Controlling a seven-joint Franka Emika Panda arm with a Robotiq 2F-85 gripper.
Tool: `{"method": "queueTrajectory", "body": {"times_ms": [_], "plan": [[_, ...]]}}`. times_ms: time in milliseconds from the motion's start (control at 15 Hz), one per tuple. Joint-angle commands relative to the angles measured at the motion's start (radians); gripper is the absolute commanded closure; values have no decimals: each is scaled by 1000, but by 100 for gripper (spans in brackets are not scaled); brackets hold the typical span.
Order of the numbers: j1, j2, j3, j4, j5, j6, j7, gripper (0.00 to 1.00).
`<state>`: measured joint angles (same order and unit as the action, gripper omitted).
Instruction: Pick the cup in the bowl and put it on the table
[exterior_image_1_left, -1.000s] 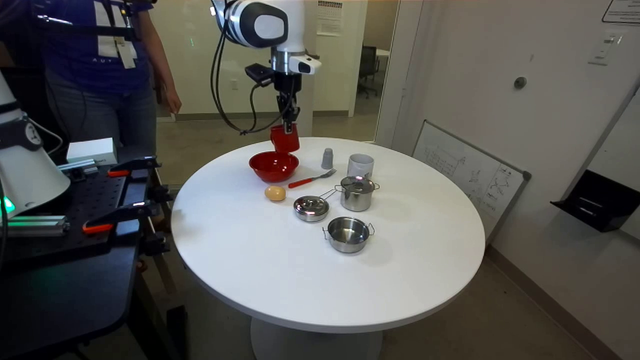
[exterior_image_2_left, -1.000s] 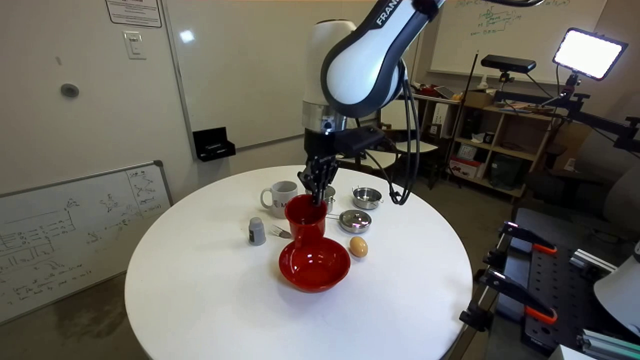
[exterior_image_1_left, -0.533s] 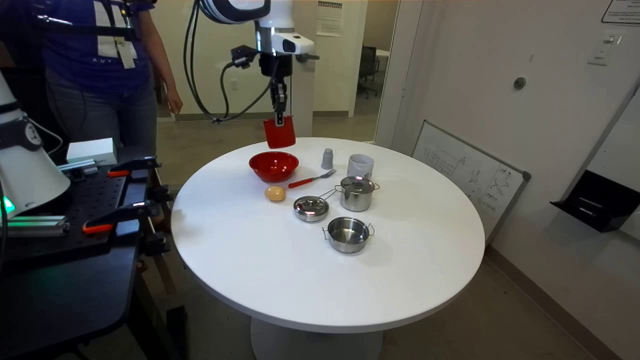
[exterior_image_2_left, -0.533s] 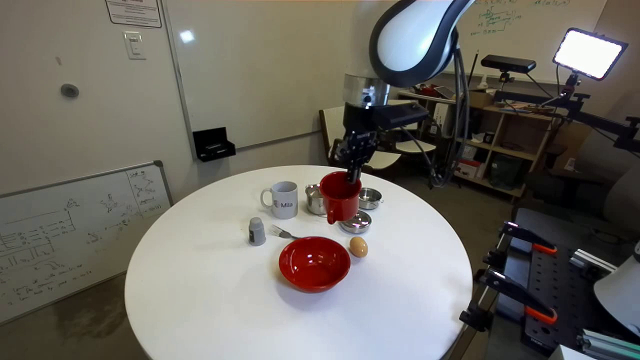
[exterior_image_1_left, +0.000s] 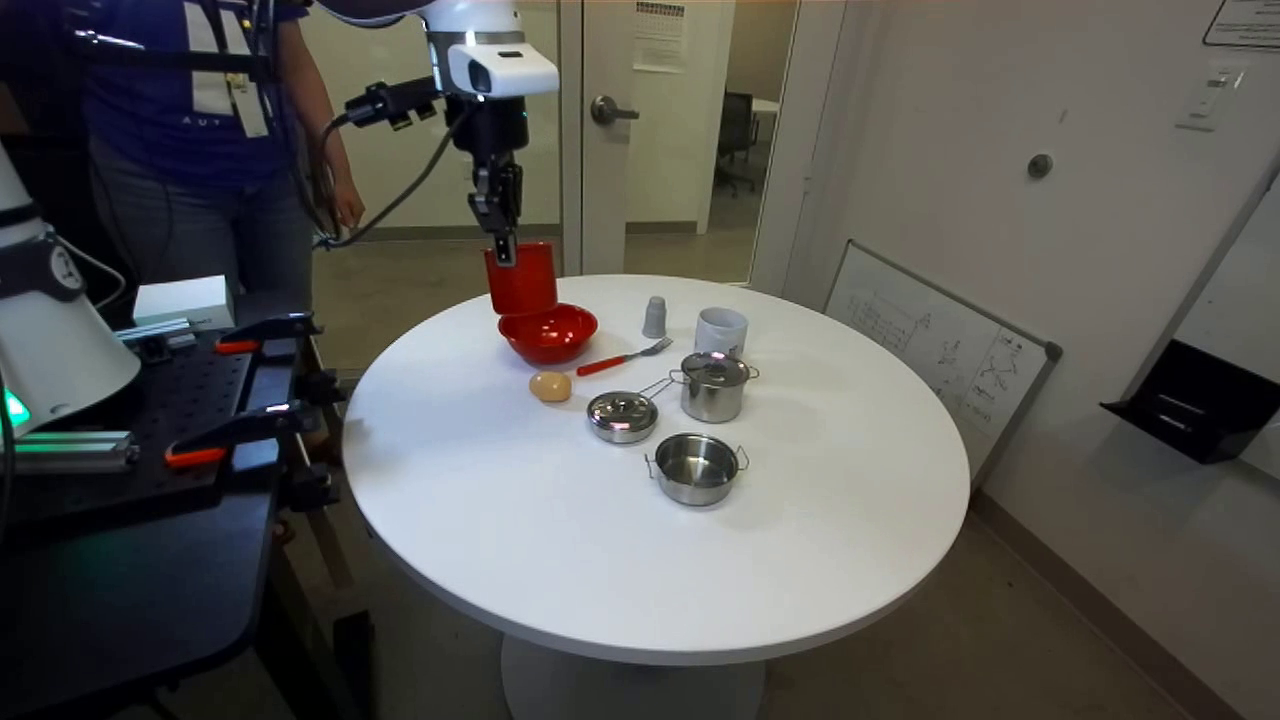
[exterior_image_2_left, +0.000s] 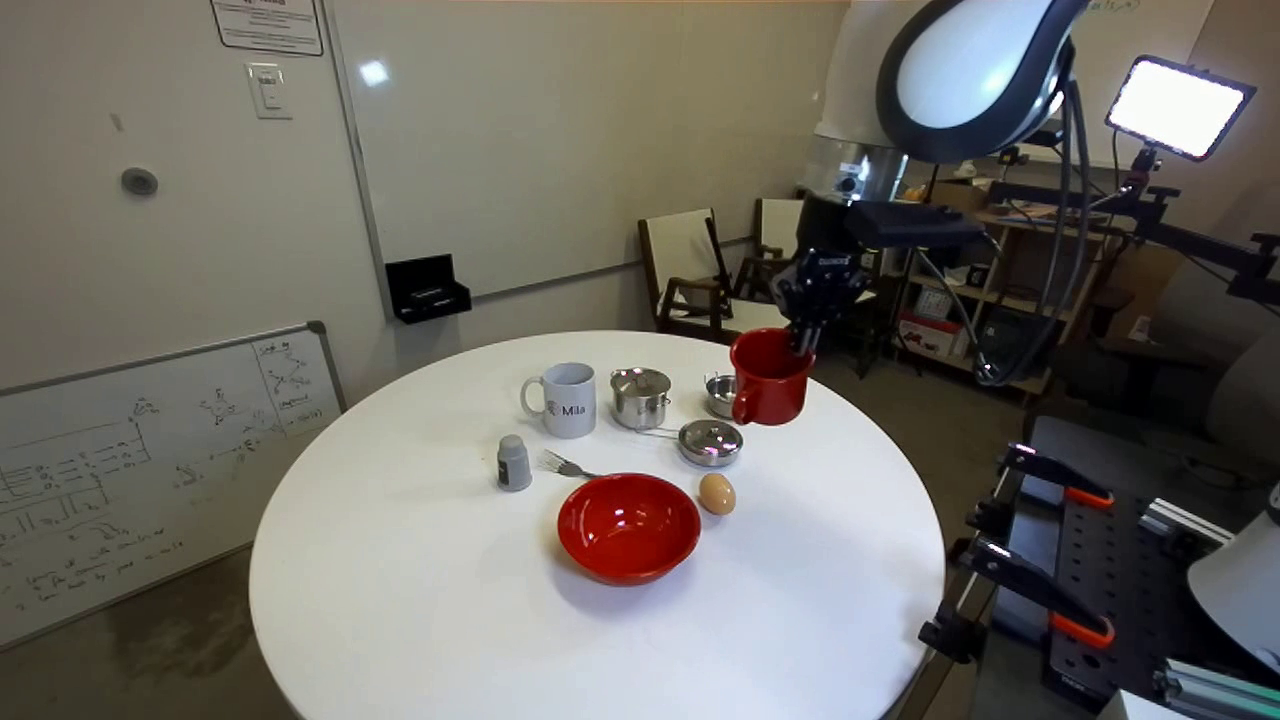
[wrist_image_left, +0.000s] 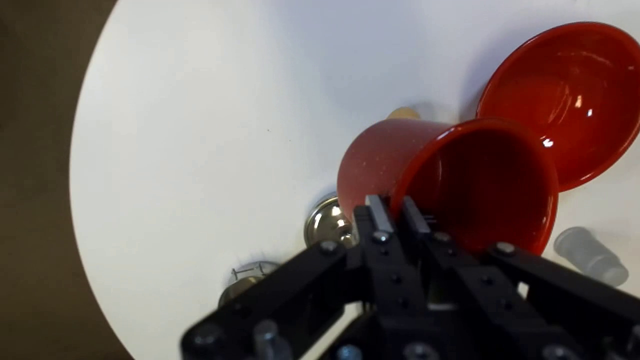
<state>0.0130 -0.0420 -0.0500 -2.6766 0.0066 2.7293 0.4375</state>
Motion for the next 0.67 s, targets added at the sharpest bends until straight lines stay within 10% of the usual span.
{"method": "queueTrajectory", "body": {"times_ms": [0,600], "plan": [[-56,-110,10,-153,-8,116,121,98],[-157,-39,118,-111,-320,120,584,98]]}}
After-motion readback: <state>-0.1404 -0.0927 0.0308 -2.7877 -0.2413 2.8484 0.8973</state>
